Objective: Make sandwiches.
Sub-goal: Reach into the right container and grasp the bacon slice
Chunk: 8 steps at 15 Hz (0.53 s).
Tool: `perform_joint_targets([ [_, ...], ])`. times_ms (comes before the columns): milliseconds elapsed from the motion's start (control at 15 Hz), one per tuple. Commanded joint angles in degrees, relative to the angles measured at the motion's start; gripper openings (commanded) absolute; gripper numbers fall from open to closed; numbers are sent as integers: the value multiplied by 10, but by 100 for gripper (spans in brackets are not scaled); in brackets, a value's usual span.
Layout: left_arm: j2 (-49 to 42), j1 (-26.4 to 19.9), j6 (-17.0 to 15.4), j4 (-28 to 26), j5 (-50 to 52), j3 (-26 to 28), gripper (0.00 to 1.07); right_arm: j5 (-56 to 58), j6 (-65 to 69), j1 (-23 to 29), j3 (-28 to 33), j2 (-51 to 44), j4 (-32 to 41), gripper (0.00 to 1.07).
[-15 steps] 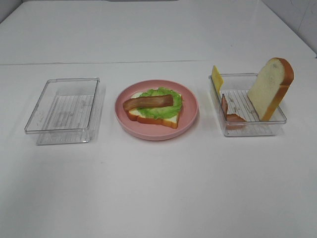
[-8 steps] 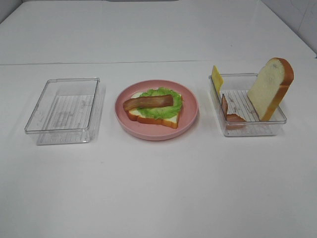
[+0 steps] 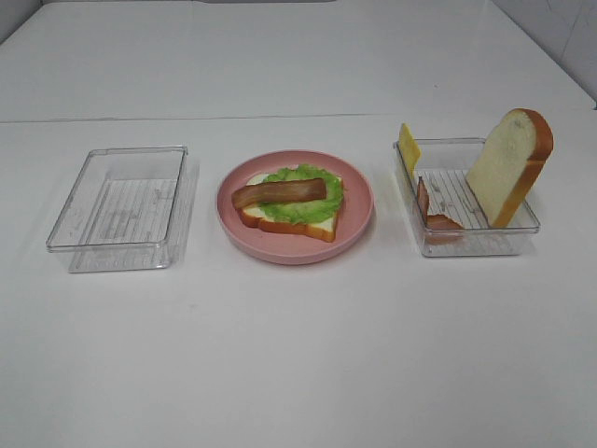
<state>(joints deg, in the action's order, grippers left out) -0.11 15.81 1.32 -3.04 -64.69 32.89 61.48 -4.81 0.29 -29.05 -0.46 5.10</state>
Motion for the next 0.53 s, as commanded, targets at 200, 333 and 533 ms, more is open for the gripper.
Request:
perform_joint_targets([
  [200, -13, 0, 18, -1, 48, -44, 71, -10, -6, -4, -1, -2, -11, 76],
  [333, -13, 0, 18, -6, 48, -44, 71, -23, -4, -4, -8, 27, -9, 76],
  [533, -14, 0, 18, -7, 48, -44, 71, -132, -4, -4, -14, 148, 26, 76],
])
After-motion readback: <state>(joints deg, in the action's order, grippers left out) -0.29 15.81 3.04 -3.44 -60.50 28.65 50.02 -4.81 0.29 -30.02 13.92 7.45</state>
